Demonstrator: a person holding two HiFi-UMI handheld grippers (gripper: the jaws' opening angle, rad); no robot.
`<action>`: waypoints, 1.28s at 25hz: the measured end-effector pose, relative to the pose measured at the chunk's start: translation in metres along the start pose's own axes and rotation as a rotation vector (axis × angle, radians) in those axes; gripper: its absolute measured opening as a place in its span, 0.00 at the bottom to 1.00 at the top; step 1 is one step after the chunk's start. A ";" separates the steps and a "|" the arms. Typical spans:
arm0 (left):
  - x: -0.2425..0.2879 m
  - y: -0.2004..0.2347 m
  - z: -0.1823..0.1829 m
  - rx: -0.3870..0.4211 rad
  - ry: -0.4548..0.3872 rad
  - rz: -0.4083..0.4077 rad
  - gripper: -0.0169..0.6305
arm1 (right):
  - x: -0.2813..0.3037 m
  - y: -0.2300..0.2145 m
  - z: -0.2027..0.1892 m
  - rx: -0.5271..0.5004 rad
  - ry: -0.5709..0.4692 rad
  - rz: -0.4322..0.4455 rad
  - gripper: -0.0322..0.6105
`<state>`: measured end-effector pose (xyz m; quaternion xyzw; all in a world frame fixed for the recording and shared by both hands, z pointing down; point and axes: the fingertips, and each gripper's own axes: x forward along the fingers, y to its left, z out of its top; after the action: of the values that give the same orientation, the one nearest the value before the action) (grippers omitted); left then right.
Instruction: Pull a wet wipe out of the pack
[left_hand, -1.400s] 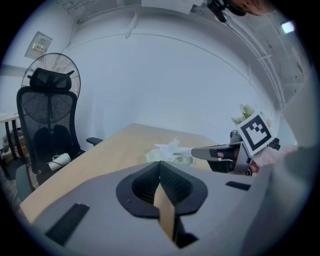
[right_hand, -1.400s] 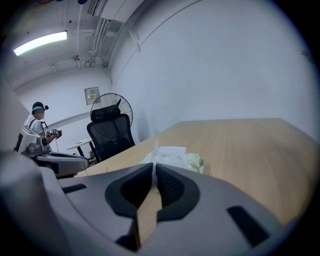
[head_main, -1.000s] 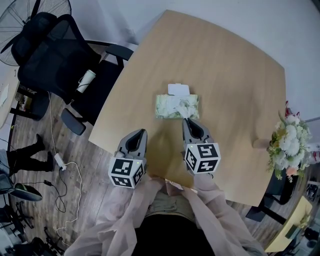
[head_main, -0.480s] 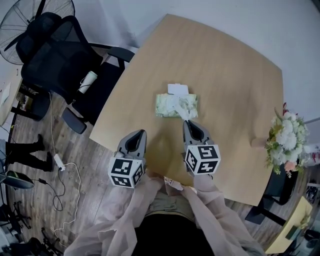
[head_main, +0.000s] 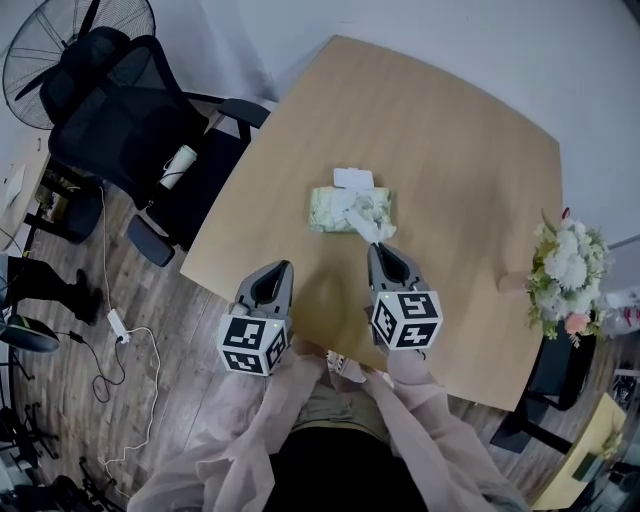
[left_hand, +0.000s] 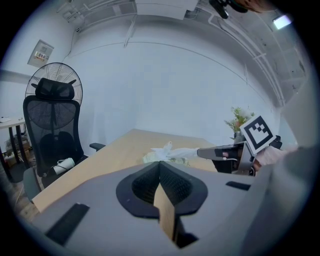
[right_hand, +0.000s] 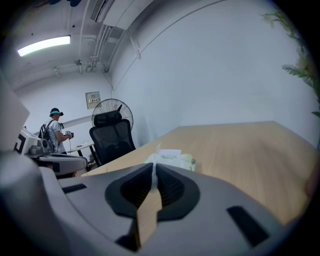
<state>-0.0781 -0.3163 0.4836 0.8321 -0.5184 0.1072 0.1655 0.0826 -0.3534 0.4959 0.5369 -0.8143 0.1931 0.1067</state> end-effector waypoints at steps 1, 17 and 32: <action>-0.001 -0.001 0.000 0.001 -0.002 0.001 0.05 | -0.002 -0.001 0.000 0.002 -0.002 -0.001 0.09; -0.020 -0.016 0.004 0.019 -0.030 0.004 0.05 | -0.036 -0.006 0.005 0.062 -0.054 -0.009 0.09; -0.026 -0.041 0.006 0.034 -0.046 -0.034 0.05 | -0.085 -0.021 0.014 0.068 -0.119 -0.062 0.09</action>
<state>-0.0528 -0.2803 0.4620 0.8458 -0.5059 0.0939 0.1410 0.1365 -0.2963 0.4550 0.5756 -0.7953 0.1850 0.0457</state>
